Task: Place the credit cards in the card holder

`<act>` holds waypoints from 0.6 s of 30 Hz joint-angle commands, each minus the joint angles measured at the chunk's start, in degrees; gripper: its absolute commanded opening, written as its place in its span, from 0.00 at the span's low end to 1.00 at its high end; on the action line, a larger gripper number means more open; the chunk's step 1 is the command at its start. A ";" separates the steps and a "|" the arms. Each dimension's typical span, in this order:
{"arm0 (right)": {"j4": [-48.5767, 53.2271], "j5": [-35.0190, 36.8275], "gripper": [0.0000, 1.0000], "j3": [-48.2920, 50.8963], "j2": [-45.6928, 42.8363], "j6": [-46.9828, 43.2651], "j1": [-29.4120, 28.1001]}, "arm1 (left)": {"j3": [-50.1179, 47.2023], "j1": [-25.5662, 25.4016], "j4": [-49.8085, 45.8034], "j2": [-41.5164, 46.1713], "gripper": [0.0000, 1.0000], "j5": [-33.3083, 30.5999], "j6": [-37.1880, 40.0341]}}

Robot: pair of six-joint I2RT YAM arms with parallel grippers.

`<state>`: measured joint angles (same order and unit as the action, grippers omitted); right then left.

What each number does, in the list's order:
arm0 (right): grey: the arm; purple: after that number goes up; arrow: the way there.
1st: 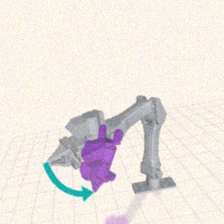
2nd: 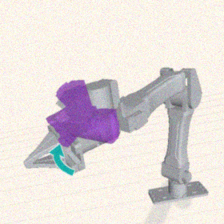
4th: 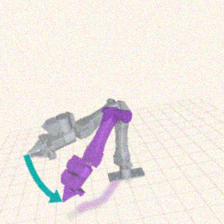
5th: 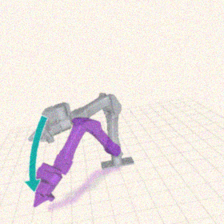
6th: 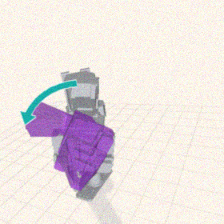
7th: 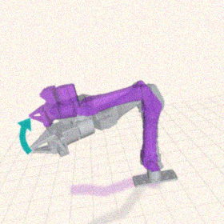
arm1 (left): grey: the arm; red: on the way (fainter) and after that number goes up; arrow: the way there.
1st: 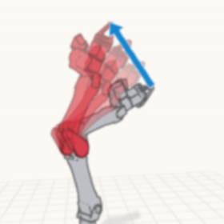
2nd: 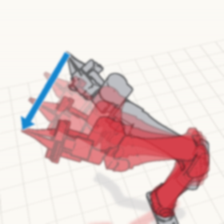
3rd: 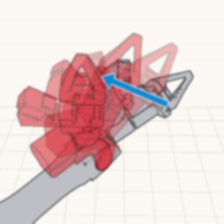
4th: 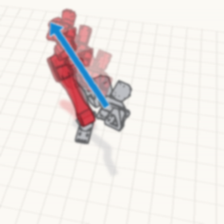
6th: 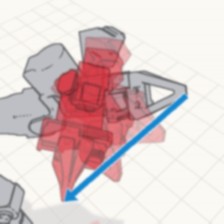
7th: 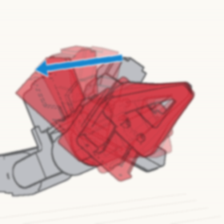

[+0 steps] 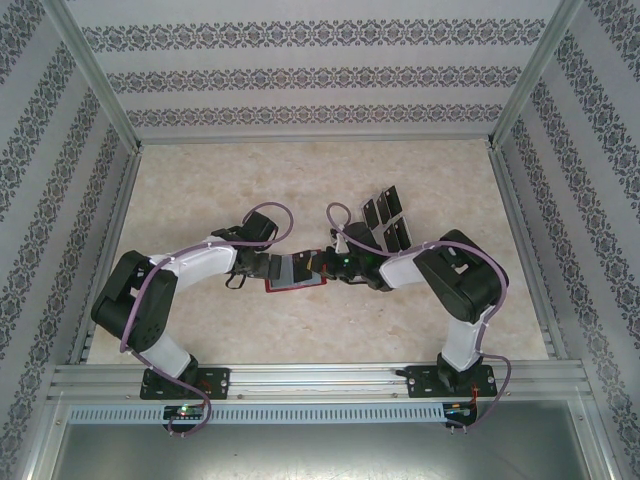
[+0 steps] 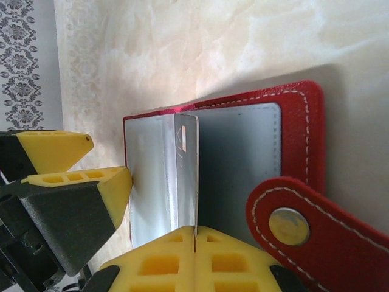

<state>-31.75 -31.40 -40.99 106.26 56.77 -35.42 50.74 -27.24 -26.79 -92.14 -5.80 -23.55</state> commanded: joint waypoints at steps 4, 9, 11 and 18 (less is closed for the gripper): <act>0.29 -3.17 0.00 -0.27 0.67 -1.21 0.18 | -1.22 0.64 -0.55 -0.41 1.00 -0.44 0.16; 0.28 -4.06 0.00 0.21 0.23 -1.09 -0.09 | -0.92 0.69 -0.62 -0.76 1.00 -0.67 0.25; 0.19 -3.96 0.00 0.46 0.27 -1.06 -0.26 | -0.84 0.67 -0.60 -0.85 1.00 -0.70 0.34; -0.38 -3.59 0.00 0.39 2.30 -0.24 -0.49 | -0.75 0.63 -0.64 -1.14 1.00 -0.70 0.25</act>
<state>-32.47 -34.00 -41.08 106.74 56.82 -35.40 50.68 -27.24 -26.68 -92.14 -5.85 -23.55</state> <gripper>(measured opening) 0.065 0.999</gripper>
